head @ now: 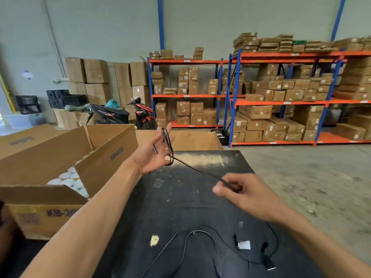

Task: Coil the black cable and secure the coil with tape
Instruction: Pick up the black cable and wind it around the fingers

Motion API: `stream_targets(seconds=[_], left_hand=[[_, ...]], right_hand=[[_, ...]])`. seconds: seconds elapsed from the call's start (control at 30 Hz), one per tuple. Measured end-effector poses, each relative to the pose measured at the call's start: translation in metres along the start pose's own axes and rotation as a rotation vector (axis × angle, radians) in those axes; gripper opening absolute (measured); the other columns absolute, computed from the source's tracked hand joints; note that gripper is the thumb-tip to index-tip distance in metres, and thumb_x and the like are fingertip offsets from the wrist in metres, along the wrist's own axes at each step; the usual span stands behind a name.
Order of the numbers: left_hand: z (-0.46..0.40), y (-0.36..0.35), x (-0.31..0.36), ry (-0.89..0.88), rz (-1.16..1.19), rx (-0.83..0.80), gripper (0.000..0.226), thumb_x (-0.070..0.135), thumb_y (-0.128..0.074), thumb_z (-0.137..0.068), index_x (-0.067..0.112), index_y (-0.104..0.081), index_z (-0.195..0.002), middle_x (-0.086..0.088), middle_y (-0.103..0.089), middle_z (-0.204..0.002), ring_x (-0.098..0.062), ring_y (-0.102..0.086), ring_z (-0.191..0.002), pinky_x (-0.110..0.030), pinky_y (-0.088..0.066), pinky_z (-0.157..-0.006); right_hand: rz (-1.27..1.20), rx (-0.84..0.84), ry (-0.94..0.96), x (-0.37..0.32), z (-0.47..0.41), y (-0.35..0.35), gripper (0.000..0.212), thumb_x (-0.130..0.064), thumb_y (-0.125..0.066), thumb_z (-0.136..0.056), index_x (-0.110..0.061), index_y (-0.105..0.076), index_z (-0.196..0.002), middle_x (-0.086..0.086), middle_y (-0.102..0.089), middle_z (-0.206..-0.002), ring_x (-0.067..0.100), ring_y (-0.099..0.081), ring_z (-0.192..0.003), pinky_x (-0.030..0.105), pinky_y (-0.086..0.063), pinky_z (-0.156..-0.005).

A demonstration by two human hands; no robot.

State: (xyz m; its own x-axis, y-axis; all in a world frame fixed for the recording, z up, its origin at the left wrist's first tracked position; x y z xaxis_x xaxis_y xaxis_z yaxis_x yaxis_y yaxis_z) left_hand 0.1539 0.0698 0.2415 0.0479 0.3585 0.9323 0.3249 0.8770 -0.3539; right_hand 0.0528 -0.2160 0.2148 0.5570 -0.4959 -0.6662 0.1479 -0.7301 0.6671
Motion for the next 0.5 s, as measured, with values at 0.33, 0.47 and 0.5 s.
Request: stream_targets(seconds=[0.33, 0.47, 0.5], left_hand=[[0.001, 0.025, -0.01, 0.027, 0.285, 0.029, 0.051, 0.05, -0.035, -0.1, 0.036, -0.037, -0.15, -0.02, -0.037, -0.149, -0.05, -0.025, -0.14, -0.075, -0.03, -0.097], [0.015, 0.035, 0.007, 0.048, 0.296, 0.024, 0.056, 0.049, -0.035, -0.101, 0.036, -0.027, -0.154, -0.025, -0.017, -0.162, -0.056, -0.018, -0.143, -0.078, -0.034, -0.097], [0.016, 0.033, 0.009, 0.067, 0.272, 0.001, 0.055, 0.049, -0.036, -0.101, 0.037, -0.027, -0.154, -0.024, -0.016, -0.162, -0.055, -0.021, -0.142, -0.077, -0.037, -0.096]], right_hand=[[0.214, 0.038, 0.061, -0.026, -0.008, 0.066, 0.027, -0.024, -0.072, -0.089, -0.018, -0.074, -0.062, -0.008, -0.055, -0.048, 0.001, -0.041, -0.046, 0.014, -0.035, -0.048], [0.397, -0.196, -0.026, -0.003, 0.005, 0.044, 0.03, -0.043, -0.062, -0.076, -0.017, -0.07, -0.062, -0.01, -0.056, -0.047, 0.003, -0.045, -0.044, 0.019, -0.035, -0.047], [0.437, -0.222, -0.035, 0.001, 0.007, 0.038, 0.032, -0.046, -0.059, -0.073, -0.017, -0.07, -0.064, -0.008, -0.058, -0.05, 0.004, -0.046, -0.045, 0.024, -0.037, -0.049]])
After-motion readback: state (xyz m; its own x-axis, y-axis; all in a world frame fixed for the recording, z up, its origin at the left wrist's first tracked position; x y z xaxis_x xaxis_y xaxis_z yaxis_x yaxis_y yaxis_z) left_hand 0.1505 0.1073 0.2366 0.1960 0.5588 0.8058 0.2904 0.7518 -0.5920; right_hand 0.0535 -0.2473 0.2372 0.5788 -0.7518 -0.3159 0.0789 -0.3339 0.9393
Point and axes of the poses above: each hand's wrist, its own z-axis away from the middle knuckle, its own y-axis out of the back of the hand, x = y × z, the point moved 1 cm from there along -z, towards the middle knuckle
